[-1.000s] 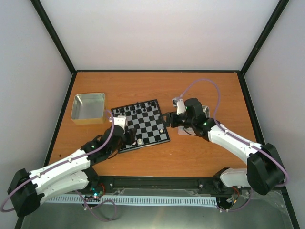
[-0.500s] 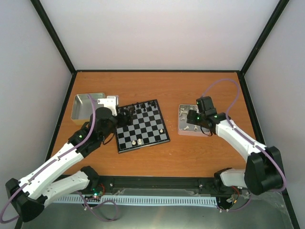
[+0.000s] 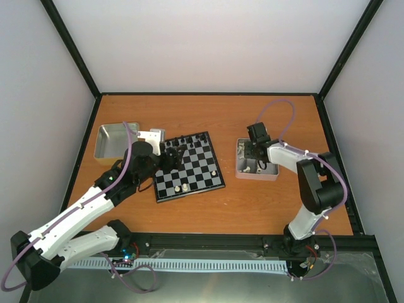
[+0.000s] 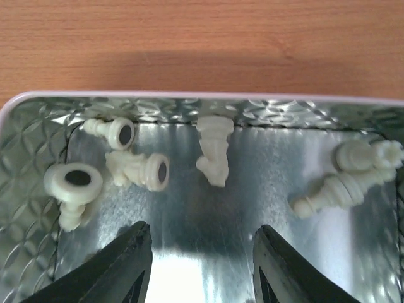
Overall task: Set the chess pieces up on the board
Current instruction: Pick up the chess piece from the storage box.
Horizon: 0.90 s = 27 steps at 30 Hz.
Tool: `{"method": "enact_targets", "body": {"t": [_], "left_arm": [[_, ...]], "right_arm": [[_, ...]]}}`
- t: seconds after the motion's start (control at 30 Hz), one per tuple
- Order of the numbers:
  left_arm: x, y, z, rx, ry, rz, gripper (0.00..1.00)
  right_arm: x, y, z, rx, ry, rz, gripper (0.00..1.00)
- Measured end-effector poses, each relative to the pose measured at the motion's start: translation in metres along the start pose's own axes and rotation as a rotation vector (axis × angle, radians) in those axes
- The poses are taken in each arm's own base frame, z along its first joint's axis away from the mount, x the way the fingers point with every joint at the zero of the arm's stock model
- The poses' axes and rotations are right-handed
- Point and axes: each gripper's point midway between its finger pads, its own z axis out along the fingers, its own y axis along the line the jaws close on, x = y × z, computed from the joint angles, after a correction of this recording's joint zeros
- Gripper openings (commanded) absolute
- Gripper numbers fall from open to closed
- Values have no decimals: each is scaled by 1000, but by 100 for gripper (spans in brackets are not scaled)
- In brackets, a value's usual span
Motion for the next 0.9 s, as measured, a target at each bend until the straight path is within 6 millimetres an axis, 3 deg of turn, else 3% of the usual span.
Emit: {"method": "enact_targets", "body": {"t": [0.27,0.57,0.77,0.9], "left_arm": [[1,0,0,6,4,-4,87],[0,0,0,5,2,-5,87],[0,0,-1,6,-1,-5,87],[-2,-1,-3,9,-7,-6,87]], "right_arm": [[-8,-7,30,34,17,-17,33],[-16,-5,46,26,13,-48,32],[-25,-1,52,12,-16,-64,11],[-28,0,52,4,-19,-57,5]]}}
